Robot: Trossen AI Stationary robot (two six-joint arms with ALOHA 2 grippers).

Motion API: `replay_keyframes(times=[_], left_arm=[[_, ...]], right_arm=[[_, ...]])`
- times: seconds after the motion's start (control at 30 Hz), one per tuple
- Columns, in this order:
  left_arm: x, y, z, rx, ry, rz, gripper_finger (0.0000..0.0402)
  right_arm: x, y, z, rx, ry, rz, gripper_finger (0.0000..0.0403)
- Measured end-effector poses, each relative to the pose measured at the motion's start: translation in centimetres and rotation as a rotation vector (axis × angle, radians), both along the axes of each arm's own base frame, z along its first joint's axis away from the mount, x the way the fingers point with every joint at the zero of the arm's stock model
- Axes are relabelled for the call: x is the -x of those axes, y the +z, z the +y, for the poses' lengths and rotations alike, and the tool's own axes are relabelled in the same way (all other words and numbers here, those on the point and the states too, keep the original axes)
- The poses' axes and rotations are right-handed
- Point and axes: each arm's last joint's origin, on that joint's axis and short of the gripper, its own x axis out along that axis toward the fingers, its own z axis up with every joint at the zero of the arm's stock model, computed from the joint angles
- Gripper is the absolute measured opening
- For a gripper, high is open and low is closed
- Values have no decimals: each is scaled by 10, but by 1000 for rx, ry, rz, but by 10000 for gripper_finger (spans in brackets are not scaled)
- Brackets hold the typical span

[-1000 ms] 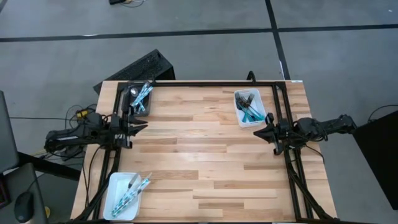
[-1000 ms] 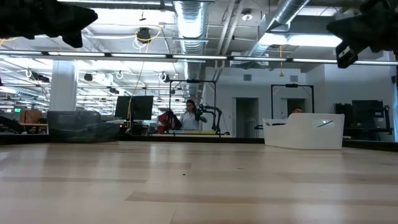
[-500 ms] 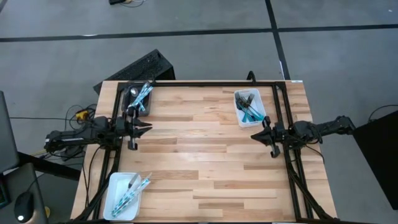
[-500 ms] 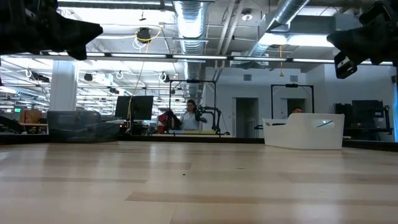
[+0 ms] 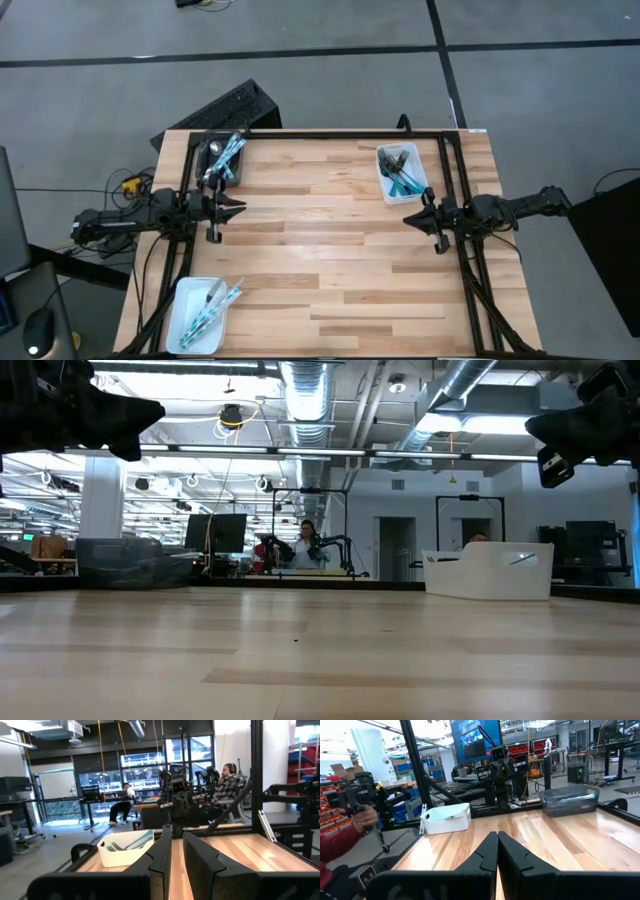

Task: Sort silverware by color (type)
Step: Return to Home Position

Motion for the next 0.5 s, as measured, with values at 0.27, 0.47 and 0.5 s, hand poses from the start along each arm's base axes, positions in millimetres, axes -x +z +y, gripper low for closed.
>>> replay_keyframes(times=[0.27,0.47,0.5], left_arm=[[3,12,1,26,32,-31,41],[1,6,1,31,32,-19,41],[1,4,1,36,31,-18,41]], right_arm=[[6,19,-3,19,-60,22,32],[2,9,-2,44,-61,-24,33],[1,6,-2,41,-60,-34,33]])
